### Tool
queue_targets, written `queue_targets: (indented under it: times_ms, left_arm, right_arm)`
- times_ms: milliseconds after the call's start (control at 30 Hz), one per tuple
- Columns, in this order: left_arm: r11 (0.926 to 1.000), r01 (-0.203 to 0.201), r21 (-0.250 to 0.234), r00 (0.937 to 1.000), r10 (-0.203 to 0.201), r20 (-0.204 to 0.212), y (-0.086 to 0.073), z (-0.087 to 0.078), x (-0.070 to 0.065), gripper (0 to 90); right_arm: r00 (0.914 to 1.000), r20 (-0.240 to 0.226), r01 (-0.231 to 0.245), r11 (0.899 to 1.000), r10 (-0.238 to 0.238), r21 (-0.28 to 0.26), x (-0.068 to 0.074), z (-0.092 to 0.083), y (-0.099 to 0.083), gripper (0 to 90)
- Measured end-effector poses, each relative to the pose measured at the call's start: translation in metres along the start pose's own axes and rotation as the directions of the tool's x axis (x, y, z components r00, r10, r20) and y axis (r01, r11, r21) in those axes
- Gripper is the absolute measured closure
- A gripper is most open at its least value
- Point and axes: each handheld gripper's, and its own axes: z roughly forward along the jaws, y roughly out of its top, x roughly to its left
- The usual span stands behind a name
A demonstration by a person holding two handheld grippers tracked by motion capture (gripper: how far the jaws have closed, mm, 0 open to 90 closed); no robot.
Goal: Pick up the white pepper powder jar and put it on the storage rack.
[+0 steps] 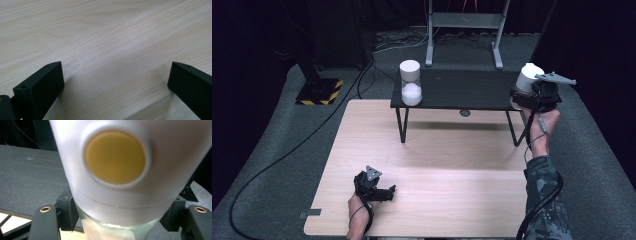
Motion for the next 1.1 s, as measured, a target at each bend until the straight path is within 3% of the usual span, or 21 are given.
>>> queue_targets:
  times_ms: [467,833,1100]
  left_arm:
    - [1.0,-0.002,0.001,1.0,0.002,0.0,0.0,0.0,0.0,0.4]
    - [1.0,-0.001,0.002,1.0,0.001,0.0,0.0,0.0,0.0,0.4]
    - [1.0,-0.001,0.001,1.0,0.001,0.001,0.0,0.0,0.0,0.4]
  right_arm:
    - [0.9999,0.011,-0.001,0.999,0.001,0.034,0.001,0.022,0.011,30.3]
    - [0.9999,0.005,-0.012,0.999,0.012,0.053,0.002,0.034,0.01,30.3]
    - [0.9999,0.011,-0.001,1.0,0.001,0.023,0.004,0.034,0.001,30.2]
